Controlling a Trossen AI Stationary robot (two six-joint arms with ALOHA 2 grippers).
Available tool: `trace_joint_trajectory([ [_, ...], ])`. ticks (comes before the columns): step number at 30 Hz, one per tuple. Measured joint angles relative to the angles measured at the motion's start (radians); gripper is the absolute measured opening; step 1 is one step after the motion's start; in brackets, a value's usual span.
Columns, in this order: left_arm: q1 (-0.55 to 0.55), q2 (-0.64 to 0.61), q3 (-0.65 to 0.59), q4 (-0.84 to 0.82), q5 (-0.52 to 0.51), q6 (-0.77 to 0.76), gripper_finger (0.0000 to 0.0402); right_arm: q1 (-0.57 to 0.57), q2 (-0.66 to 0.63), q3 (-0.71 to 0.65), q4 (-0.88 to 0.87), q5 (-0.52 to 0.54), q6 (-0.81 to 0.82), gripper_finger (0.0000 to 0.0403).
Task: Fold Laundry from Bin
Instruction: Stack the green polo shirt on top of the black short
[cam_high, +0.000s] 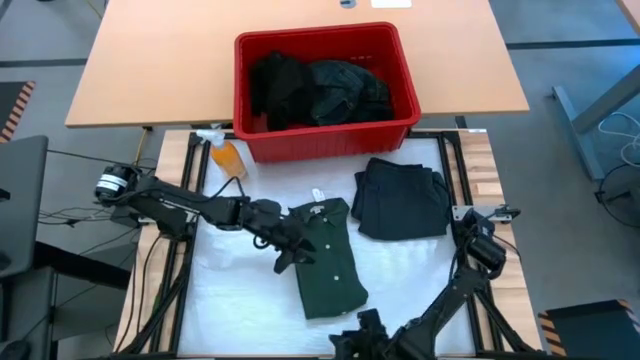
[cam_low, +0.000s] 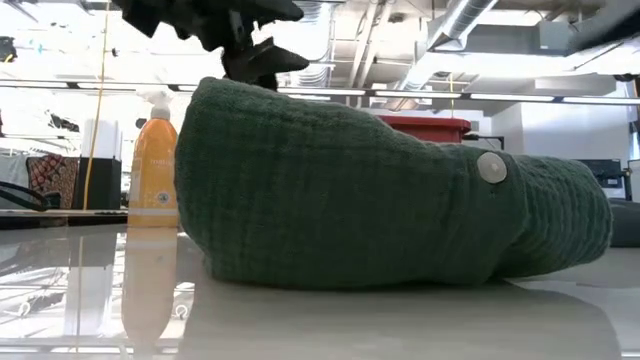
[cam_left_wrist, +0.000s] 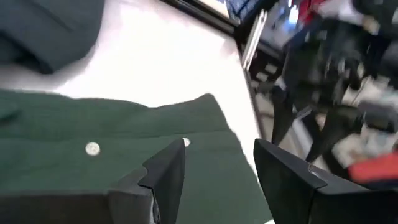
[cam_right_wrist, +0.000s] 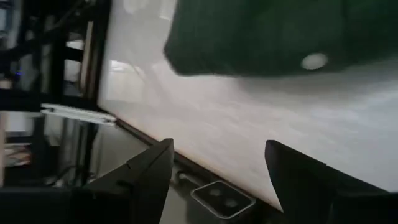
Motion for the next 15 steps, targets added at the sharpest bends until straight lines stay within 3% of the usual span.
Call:
trace_joint_trajectory([
  [2, -0.014, 0.009, 0.013, -0.031, 0.001, 0.076, 0.0181, -0.001, -0.01, 0.001, -0.05, -0.007, -0.035, 0.0282],
  [4, -0.036, 0.01, 0.013, -0.051, 0.011, 0.185, 0.0181, 0.001, -0.028, 0.001, -0.112, -0.064, -0.182, 0.0282],
  [11, -0.152, 0.005, 0.035, -0.039, -0.009, 0.553, 0.0181, -0.032, -0.152, 0.003, -0.282, -0.172, -0.983, 0.0282],
  [15, -0.239, 0.005, 0.036, -0.058, -0.152, 0.718, 0.0181, -0.056, -0.185, 0.003, -0.405, -0.183, -1.39, 0.0282],
])
